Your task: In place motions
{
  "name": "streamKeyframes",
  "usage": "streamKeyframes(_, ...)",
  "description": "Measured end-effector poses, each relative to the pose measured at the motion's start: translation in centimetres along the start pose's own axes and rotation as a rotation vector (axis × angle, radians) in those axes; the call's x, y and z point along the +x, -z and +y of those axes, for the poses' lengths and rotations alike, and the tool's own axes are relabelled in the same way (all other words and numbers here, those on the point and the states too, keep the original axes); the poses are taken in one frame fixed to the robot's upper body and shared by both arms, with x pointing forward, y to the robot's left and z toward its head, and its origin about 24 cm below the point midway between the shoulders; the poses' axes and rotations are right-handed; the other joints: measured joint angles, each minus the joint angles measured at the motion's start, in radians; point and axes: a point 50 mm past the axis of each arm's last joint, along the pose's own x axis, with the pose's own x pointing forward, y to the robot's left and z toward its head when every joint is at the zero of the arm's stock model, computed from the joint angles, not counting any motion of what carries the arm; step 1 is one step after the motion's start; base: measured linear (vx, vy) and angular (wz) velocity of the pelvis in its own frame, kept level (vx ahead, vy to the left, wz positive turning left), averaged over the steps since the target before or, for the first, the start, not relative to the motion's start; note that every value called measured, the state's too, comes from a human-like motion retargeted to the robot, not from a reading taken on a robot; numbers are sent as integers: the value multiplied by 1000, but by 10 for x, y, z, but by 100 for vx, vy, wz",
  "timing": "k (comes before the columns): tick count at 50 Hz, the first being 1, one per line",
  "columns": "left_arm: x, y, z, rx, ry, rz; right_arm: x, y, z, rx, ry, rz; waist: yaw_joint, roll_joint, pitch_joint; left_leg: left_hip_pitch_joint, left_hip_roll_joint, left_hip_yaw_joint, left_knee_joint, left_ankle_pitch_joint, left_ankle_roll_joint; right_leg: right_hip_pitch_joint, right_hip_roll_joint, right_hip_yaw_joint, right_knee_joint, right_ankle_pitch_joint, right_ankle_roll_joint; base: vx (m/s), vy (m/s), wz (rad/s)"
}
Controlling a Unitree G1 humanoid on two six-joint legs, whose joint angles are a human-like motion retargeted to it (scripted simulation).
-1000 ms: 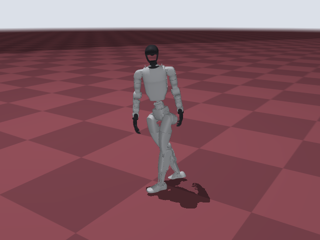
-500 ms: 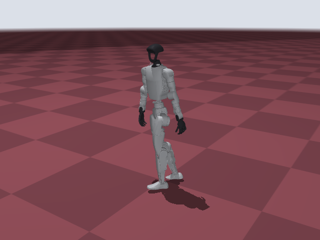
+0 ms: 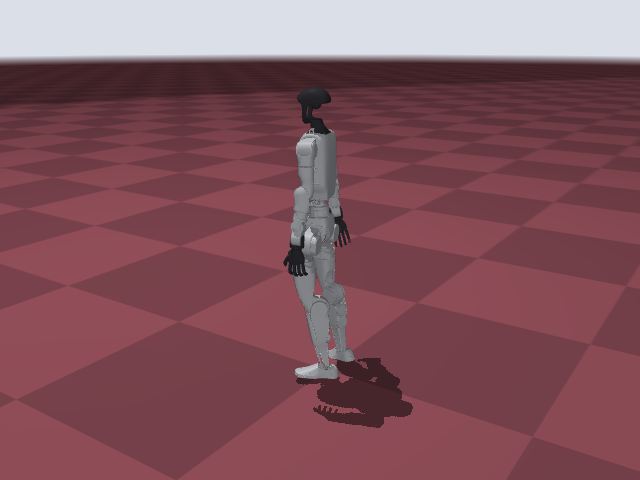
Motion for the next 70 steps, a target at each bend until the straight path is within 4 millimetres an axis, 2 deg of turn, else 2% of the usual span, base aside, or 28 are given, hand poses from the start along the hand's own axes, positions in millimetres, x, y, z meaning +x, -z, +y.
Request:
streamKeyframes(4,1,0,-5,16,16,-4,1,3,9,14,-25,8,-27,7,-15,-3,13,33,-4,7,-7,-14,18,21,-22,8,-11,-6,-13,-41)
streamKeyframes(8,2,8,-18,16,72,16,2,2,18,21,-44,2,-51,13,-23,-5,25,50,-7,17,-13,-31,30,52,-17,0,-20,-2,-12,-15)
streamKeyframes(13,2,32,-40,4,150,80,1,-3,18,-49,-18,4,-78,23,-26,-3,34,56,-11,30,-16,-28,42,62,-21,-8,-30,1,-6,2)
streamKeyframes(17,0,55,-50,28,160,149,1,-9,16,-107,6,-8,-78,24,-25,2,36,49,-10,38,-20,-20,43,60,-23,-15,-34,1,-5,12)
streamKeyframes(24,-6,88,-51,73,159,261,0,-23,9,-121,21,-74,-49,15,-28,-1,38,25,-10,52,-23,-5,44,39,-27,-27,-40,0,-5,29)
streamKeyframes(32,-11,105,-49,-5,145,330,-1,-31,5,-45,13,-120,-24,6,-46,-21,41,0,-13,65,-24,-7,50,15,-33,-37,-44,-3,-5,30)
streamKeyframes(42,-11,106,-51,-20,147,322,-2,-38,9,-95,8,-142,-56,-2,-40,-8,60,15,-3,57,-37,-17,69,43,-29,-37,-56,-7,-10,-14)
streamKeyframes(54,-8,98,-57,49,159,304,-3,-43,10,-117,-3,-132,-140,11,-40,52,101,151,12,35,-82,-85,119,215,-11,-7,-89,-15,-15,-87)
streamKeyframes(65,-4,83,-59,16,185,230,-8,-65,-1,-178,37,-152,-249,42,-34,128,122,322,21,35,-134,-166,194,407,4,53,-113,-19,-5,-137)
streamKeyframes(70,-4,82,-69,-8,198,188,-10,-73,-6,-219,70,-163,-326,68,-26,152,122,392,23,38,-153,-191,226,465,5,80,-116,-16,3,-117)
